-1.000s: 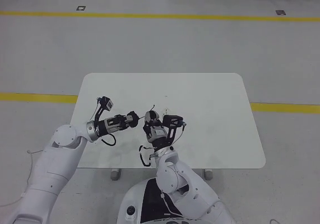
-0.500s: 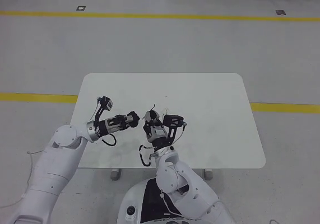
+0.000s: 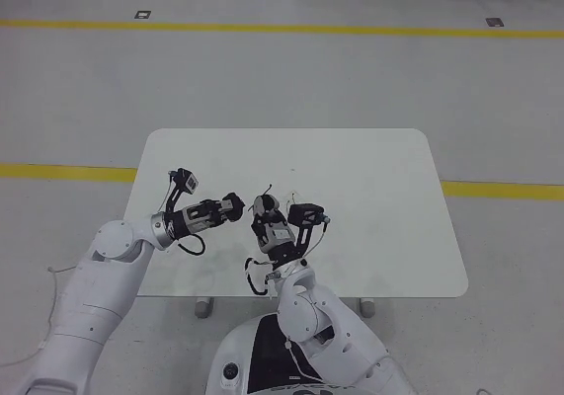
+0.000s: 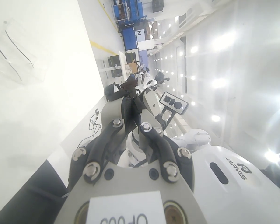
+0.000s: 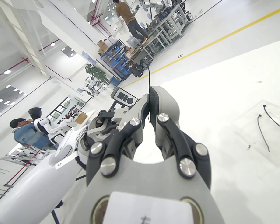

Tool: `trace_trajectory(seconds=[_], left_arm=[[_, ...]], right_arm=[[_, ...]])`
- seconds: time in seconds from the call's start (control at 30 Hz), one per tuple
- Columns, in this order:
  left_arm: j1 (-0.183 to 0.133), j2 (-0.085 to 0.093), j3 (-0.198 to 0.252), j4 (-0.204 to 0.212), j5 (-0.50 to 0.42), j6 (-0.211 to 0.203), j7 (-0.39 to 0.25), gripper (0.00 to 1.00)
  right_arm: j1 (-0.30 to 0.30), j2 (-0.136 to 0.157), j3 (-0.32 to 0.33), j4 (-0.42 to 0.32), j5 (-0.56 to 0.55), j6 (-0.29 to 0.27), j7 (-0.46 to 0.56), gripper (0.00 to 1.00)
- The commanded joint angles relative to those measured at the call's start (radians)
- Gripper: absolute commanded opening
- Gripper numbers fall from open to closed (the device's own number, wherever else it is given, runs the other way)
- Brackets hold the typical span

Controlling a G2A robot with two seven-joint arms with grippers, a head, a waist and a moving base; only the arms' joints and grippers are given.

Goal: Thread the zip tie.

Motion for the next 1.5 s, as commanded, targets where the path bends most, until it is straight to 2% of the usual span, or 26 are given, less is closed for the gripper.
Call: trace_trajectory(seconds=[0.0,0.17,0.33,0.47,0.63,0.87,0.97,1.1,1.47], left_arm=[[0.001,0.0,0.0,0.0,0.001,0.001,0.008,0.0],[0.017,-0.002,0.006,-0.013,-0.009,0.0,0.065,0.0],[0.026,-0.004,-0.001,-0.019,-0.01,0.0,0.086,0.0],[0.029,-0.009,-0.002,-0.018,-0.018,0.0,0.089,0.0],[0.029,-0.017,0.003,-0.02,-0.026,0.0,0.088,0.0],[0.027,-0.019,0.0,-0.023,-0.021,0.0,0.092,0.0],[0.032,-0.02,0.01,-0.034,-0.006,0.008,0.124,0.0],[0.035,-0.019,0.019,-0.042,-0.001,0.013,0.132,0.0],[0.043,-0.011,0.015,-0.047,0.004,0.007,0.131,0.0]], right_arm=[[0.0,0.0,0.0,0.0,0.0,0.0,0.0,0.0],[-0.016,-0.009,0.001,-0.011,0.035,0.023,-0.106,0.0],[-0.014,-0.025,-0.013,0.01,0.074,0.053,-0.198,0.0],[0.008,-0.034,-0.032,0.041,0.1,0.064,-0.231,0.0],[0.037,-0.046,-0.061,0.081,0.109,0.084,-0.246,0.0],[0.038,-0.047,-0.062,0.083,0.106,0.086,-0.249,0.0],[0.033,-0.045,-0.054,0.076,0.1,0.071,-0.237,0.0],[0.037,-0.048,-0.059,0.083,0.091,0.058,-0.235,0.0],[0.044,-0.055,-0.061,0.098,0.061,0.066,-0.255,0.0]])
